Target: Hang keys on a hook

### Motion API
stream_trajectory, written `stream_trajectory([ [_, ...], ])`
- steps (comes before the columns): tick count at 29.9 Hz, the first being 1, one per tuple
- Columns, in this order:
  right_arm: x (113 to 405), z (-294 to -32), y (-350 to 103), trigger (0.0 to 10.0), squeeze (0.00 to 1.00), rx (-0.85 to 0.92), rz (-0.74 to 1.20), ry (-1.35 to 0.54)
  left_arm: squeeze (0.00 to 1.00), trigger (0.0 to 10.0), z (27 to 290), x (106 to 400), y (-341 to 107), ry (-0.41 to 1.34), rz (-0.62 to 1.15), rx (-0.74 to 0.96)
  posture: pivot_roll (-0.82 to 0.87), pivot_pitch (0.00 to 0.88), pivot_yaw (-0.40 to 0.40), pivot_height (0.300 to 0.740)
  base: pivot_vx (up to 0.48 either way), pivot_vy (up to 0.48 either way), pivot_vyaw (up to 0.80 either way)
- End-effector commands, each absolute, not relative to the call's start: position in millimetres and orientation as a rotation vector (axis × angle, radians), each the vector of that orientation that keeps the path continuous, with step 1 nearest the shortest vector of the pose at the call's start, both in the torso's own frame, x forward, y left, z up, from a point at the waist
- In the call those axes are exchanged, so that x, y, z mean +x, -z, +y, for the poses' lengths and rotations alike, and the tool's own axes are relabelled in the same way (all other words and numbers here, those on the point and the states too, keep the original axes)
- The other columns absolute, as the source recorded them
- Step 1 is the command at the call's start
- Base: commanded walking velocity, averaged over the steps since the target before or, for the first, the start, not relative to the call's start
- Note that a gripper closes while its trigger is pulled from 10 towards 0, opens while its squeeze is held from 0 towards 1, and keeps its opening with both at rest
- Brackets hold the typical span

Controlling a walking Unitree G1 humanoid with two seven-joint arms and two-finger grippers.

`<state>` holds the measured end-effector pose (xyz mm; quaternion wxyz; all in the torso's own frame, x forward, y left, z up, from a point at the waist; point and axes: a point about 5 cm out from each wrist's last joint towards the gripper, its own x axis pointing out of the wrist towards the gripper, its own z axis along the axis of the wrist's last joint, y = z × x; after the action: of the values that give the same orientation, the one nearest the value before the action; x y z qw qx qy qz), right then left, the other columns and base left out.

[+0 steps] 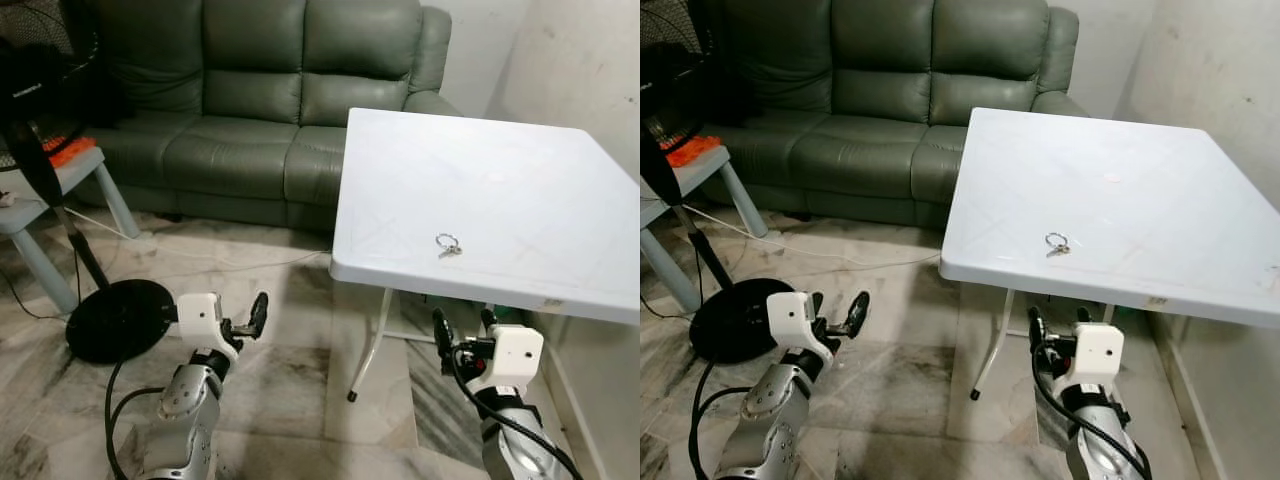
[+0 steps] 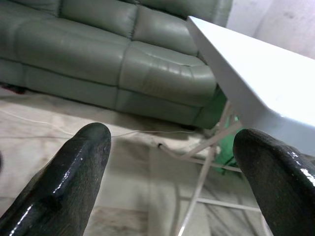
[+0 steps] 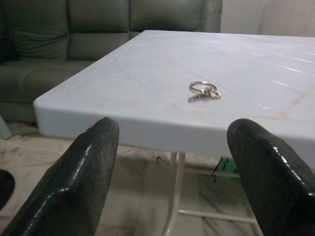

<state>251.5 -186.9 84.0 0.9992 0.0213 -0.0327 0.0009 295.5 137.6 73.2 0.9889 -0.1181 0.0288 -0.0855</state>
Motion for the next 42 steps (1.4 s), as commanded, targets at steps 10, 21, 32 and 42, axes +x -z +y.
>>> stream_trajectory([
  [10,252,-186,-88,10.0,0.00,0.046,-0.080,-0.007,0.00,10.0,139,296,-75,0.168,0.058,-0.226,-0.01,0.018,-0.045,0.740,0.348,0.000,0.00],
  [21,251,-186,-88,10.0,0.00,0.046,-0.078,-0.010,0.00,10.0,138,296,-75,0.170,0.061,-0.226,-0.01,0.019,-0.046,0.740,0.328,0.000,0.00],
  [32,252,-185,-87,10.0,0.00,0.044,-0.077,-0.022,0.00,10.0,138,295,-75,0.169,0.057,-0.230,-0.01,0.014,-0.052,0.740,0.318,0.000,0.00],
  [42,253,-184,-89,10.0,0.00,0.036,-0.075,-0.076,0.00,10.0,129,290,-75,0.201,0.044,-0.193,-0.01,0.011,-0.053,0.740,0.000,0.000,0.00],
])
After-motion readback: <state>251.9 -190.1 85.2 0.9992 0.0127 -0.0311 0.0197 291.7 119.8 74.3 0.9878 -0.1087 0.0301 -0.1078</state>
